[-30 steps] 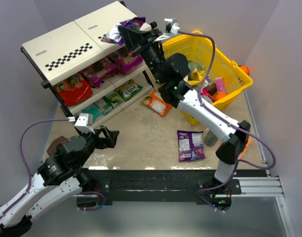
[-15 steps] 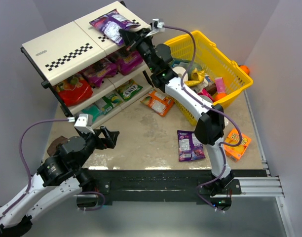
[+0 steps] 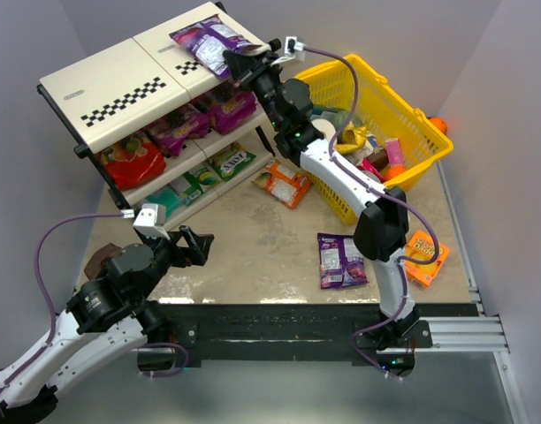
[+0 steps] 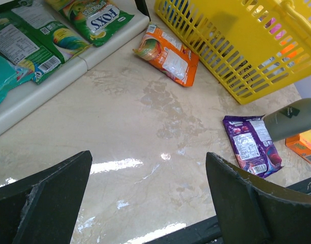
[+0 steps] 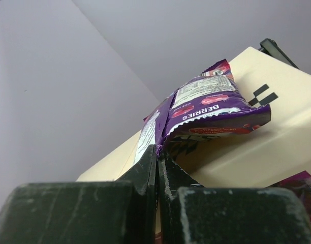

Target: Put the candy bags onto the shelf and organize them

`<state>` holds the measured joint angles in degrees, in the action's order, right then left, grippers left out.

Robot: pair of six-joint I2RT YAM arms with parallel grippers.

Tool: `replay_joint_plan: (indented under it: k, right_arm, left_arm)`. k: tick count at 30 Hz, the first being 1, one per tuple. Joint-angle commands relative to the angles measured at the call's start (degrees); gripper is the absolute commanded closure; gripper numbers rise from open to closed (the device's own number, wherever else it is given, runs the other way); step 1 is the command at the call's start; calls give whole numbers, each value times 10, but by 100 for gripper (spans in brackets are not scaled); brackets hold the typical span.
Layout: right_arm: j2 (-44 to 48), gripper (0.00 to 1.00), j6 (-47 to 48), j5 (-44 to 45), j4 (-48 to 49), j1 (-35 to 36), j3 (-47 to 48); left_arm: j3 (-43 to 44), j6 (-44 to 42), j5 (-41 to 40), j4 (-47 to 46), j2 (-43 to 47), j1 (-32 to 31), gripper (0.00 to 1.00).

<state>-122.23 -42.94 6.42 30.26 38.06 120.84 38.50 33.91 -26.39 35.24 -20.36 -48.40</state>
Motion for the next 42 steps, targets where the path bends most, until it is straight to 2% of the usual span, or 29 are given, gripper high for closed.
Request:
replay_joint_plan:
  k: [1, 2, 5, 7, 11, 15, 18, 19, 23, 24, 25, 35, 41, 42]
  right_arm:
    - [0, 89, -16, 2, -9, -9, 59]
    - [0, 76, -18, -6, -4, -9, 57]
    - [20, 47, -28, -26, 38, -9, 12]
    - [44, 45, -32, -25, 49, -9, -22]
    - [74, 45, -34, -27, 37, -10, -59]
    - [95, 52, -42, -32, 43, -9, -99]
    - [100, 64, -55, -34, 46, -10, -114]
    - [98, 72, -58, -36, 47, -9, -114]
    - [79, 88, -60, -42, 31, -10, -90]
    - [75, 97, -62, -42, 29, -10, -83]
    - [71, 100, -63, -45, 26, -9, -76]
    - [8, 100, -90, -43, -35, -9, 33]
    - [45, 100, -94, -43, -11, -9, -25]
    - [53, 85, -94, -45, -3, -10, -38]
  left_arm:
    - [-3, 6, -4, -19, -1, 0, 0]
    - [-3, 7, -4, -19, -1, 0, 0]
    - [-3, 7, -6, -18, 3, 0, 0]
    - [-3, 8, -6, -18, 4, 0, 0]
    - [-4, 8, -6, -18, 8, 0, 1]
    - [-3, 8, -6, -18, 4, 0, 1]
    - [-3, 9, -8, -18, 5, 0, 0]
    - [-3, 10, -9, -18, 8, 0, 0]
    - [-4, 12, -10, -16, 11, -1, 0]
    - [-4, 12, -10, -17, 11, -1, 0]
    - [-4, 12, -11, -16, 12, 0, 1]
    - [-3, 13, -15, -14, 12, -1, 0]
    - [-3, 12, -16, -14, 15, -1, 0]
    - [-4, 13, -16, -14, 15, 0, 0]
